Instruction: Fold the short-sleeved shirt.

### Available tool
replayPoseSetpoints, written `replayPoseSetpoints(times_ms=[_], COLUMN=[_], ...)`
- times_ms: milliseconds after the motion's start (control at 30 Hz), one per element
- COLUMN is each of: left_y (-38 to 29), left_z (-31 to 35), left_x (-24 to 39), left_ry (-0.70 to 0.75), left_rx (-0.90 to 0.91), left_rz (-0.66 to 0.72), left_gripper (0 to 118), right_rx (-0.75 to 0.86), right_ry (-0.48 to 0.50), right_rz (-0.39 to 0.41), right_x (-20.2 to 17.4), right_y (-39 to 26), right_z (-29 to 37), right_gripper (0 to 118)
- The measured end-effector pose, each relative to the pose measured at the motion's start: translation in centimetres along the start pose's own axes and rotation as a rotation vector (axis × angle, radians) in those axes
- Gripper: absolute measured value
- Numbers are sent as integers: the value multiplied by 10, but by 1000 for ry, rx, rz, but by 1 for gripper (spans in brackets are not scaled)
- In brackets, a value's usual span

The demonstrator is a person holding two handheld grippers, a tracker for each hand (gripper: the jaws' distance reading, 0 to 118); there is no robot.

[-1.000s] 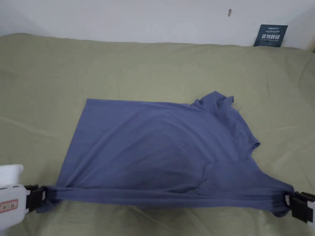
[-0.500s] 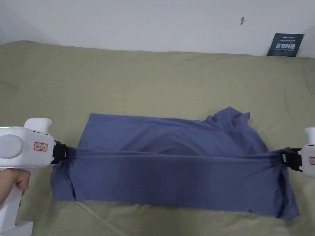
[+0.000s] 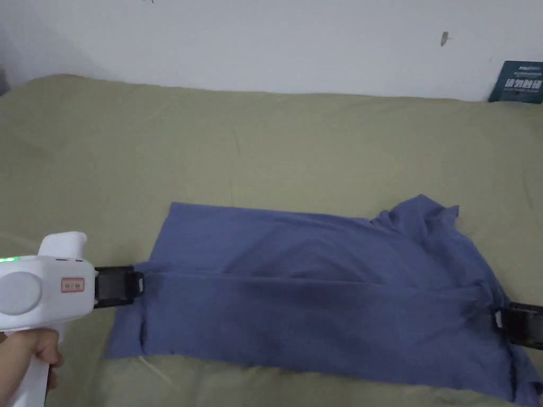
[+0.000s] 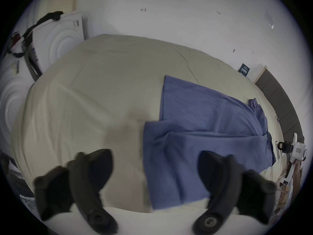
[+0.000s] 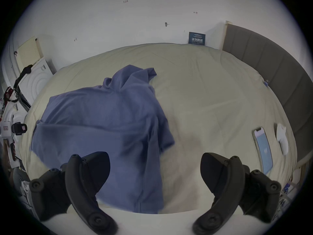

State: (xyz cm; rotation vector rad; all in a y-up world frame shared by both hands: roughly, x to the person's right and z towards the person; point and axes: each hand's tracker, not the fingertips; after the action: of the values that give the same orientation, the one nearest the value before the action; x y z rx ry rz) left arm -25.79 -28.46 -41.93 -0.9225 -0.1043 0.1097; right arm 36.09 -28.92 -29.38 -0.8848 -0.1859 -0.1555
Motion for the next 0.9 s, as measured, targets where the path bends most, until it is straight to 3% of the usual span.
replayPoseSetpoints(times_ms=[33, 67, 100, 167, 233, 333, 367, 400, 433, 600, 633, 700, 733, 767, 800, 833, 867, 900], left_y=[-11, -20, -30, -44, -54, -57, -56, -54, -55, -50, -49, -50, -51, -51, -51, -49, -49, -48], left_z=[9, 16, 22, 31, 37, 29, 26, 16, 8, -33, -40, -26, -19, -14, -9, -13, -10, -6], left_x=[0, 0, 0, 0, 4, 7, 8, 7, 10, 13, 13, 23, 26, 28, 30, 26, 26, 28], left_ry=[8, 13, 19, 4, -17, -16, -9, -16, -26, 34, 52, 52, 57, 46, 23, 13, 8, -20], left_rx=[14, 11, 11, 25, 15, 19, 10, -31, -68, -123, -125, -124, -121, -120, -118, -112, -106, -113], left_rz=[-1, -5, -8, 1, 0, -24, -23, -23, -23, -12, -26, -38, -40, -41, -60, -72, -76, -70], left_gripper=[32, 0, 0, 0, 0, 3, 34, 82, 118, 114, 104, 75, 71, 62, 45, 24, 13, 8], right_rx=[4, 32, 47, 87, 33, 54, 46, 40, 38, 17, 11, 6, 3, 2, 0, -14, -31, -35], right_ry=[0, -16, -30, -55, 20, 0, 7, 17, 18, 12, 9, 5, -9, -10, -10, -1, -6, -2], right_rz=[-6, -12, -9, -13, -34, -19, -21, -32, -36, -27, -31, -36, -33, -32, -30, -27, -20, -23], right_x=[-1, -3, -5, -10, -10, -12, -11, -9, -9, -1, 2, 8, 5, 6, 9, 11, 8, 8], right_y=[-11, -21, -31, -48, -61, -74, -75, -76, -76, -71, -70, -66, -66, -65, -63, -60, -60, -58], right_z=[9, 17, 25, 35, 41, 46, 45, 44, 42, 25, 21, 14, 12, 11, 9, 4, 0, 5], right_gripper=[67, 24, 2, 2, 2, 2, 2, 2, 2, 2, 2, 2, 3, 16, 48, 107, 117, 113])
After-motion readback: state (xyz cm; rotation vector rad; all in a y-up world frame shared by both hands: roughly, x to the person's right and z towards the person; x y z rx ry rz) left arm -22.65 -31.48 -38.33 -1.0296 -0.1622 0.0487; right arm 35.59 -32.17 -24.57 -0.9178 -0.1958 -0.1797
